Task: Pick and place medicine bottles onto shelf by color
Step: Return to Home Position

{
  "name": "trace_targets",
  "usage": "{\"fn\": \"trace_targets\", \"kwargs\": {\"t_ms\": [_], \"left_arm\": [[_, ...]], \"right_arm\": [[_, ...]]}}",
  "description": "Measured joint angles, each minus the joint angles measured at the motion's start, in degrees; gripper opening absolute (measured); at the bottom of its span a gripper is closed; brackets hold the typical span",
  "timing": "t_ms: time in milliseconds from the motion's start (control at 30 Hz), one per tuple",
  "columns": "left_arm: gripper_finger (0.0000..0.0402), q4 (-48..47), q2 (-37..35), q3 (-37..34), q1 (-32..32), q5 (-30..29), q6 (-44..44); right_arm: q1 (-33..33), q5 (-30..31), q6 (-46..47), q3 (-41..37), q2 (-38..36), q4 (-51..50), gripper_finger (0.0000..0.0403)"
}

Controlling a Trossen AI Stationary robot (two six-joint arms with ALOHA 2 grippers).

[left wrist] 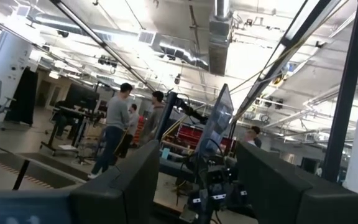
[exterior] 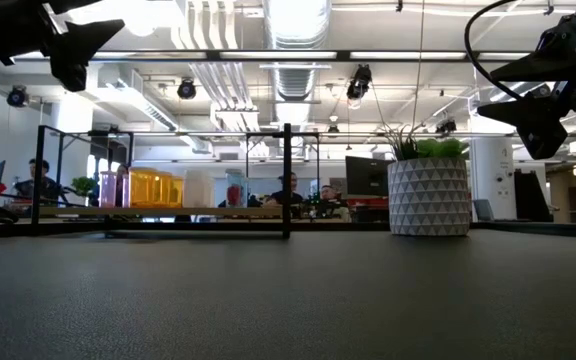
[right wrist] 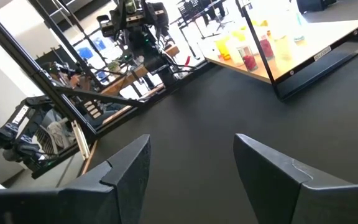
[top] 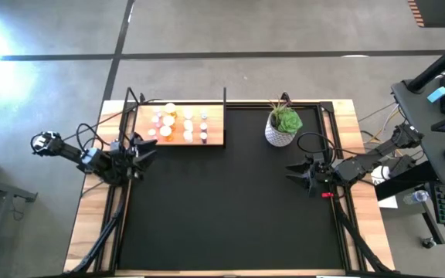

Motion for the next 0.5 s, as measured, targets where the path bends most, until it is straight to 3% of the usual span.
{"fn": "trace_targets", "kwargs": {"t_ms": [500], "left_arm": [[0.0199,0.05,1.68,-0.07,-0.02,0.08,0.00]], "right_arm": [[-0.02,0.00,0.00,0.00,-0.02,0.02,0.0219]]}}
